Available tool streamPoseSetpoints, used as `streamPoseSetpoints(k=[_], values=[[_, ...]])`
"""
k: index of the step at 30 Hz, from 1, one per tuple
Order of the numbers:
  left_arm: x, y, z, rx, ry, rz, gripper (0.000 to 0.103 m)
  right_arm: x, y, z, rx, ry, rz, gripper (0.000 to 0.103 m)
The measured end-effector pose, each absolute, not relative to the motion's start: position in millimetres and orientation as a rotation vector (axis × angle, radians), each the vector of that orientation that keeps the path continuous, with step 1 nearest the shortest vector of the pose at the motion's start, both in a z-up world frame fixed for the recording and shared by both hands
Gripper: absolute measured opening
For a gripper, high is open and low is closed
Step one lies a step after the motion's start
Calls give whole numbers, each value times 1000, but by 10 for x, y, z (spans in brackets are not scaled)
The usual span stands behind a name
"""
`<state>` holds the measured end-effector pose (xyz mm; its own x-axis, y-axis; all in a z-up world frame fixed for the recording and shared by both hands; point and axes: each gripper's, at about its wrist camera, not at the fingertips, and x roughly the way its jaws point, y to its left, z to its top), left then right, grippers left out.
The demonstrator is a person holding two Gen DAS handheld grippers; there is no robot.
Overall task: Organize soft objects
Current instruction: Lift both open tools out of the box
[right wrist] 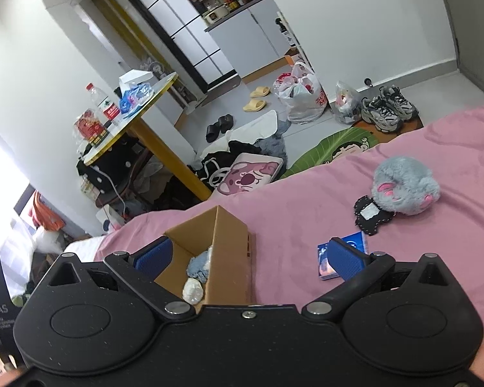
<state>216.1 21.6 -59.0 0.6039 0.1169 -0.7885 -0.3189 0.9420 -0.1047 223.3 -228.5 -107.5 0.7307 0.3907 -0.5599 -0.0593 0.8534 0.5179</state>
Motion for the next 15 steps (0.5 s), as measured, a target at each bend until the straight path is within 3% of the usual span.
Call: streamPoseSetpoints(k=[15], values=[[2019, -82, -489, -217, 849, 239, 103, 2162, -2645, -910, 371, 672, 278, 103]])
